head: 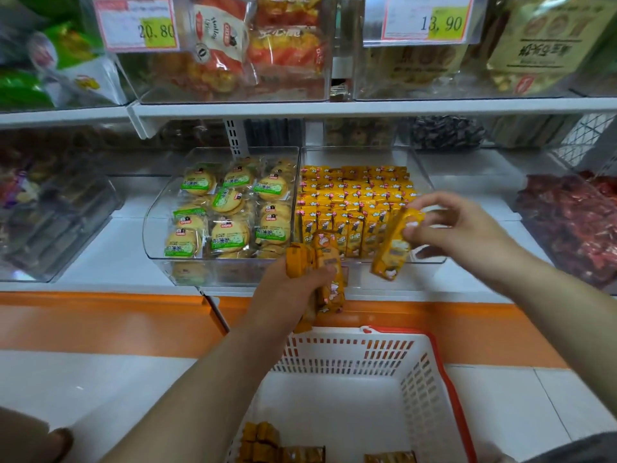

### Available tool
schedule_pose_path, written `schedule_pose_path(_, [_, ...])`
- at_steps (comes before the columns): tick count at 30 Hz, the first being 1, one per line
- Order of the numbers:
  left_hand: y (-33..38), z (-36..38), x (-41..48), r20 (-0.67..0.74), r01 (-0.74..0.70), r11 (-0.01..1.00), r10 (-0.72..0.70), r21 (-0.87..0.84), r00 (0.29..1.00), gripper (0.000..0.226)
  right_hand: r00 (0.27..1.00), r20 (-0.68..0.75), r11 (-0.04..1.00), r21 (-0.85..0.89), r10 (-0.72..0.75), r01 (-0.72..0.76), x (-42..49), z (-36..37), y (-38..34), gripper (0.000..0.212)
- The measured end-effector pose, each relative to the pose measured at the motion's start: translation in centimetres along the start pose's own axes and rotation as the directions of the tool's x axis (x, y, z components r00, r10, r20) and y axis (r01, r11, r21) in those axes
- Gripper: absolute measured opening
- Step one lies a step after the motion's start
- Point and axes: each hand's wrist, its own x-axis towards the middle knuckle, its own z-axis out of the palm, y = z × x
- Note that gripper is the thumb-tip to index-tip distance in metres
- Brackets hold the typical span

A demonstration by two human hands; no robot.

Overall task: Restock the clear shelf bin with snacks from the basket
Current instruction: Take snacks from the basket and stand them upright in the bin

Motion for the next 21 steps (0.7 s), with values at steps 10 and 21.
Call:
schedule_pose_path(10, [0.8, 0.0, 0.4, -0.027, 0.015, 0.999, -0.015, -0.031, 1.0, 0.006, 0.998, 0.02, 0.55, -0.834, -0.055, 0.047, 8.7, 0.4, 0.8, 0.017])
schedule_pose_path(21, [0.5, 0.0, 1.3, -0.006, 0.006, 0.999, -0.006, -0.036, 1.0, 0.006, 0.986, -0.164, 0.725, -0.675, 0.03, -0.134, 10.4, 3.1, 4.7, 0.039])
